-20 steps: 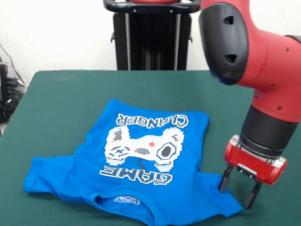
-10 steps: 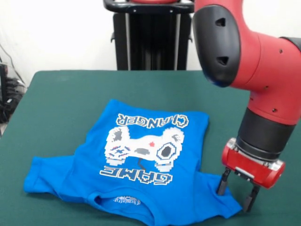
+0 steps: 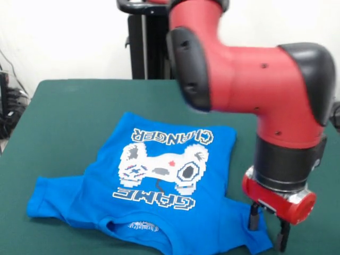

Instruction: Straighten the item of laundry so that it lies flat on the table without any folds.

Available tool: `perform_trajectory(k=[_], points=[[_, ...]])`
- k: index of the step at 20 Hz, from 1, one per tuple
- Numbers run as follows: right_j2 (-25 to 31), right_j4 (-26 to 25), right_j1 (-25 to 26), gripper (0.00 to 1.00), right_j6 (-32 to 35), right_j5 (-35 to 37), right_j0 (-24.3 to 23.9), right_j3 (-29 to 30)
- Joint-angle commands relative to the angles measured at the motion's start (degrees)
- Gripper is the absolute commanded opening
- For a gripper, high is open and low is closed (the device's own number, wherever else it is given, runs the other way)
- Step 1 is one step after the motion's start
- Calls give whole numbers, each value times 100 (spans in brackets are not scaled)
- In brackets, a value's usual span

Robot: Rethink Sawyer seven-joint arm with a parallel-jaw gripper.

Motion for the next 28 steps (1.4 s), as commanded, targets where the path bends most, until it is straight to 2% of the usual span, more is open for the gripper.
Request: perform_trajectory(k=[1,3,12,20,25,28], points=[[2198,468,181,100,-1256,-108,-681,1308],[2488,499,162,100,-1357,98,-878,1456],[3056,322,149,100,-1338,597,-1243,1611],[3854,590,374,100,-1312,1068,-1744,1879],[3852,423,396,100,-1185,1060,-1737,1769],[3616,216,293,100,-959,850,-1567,1639]])
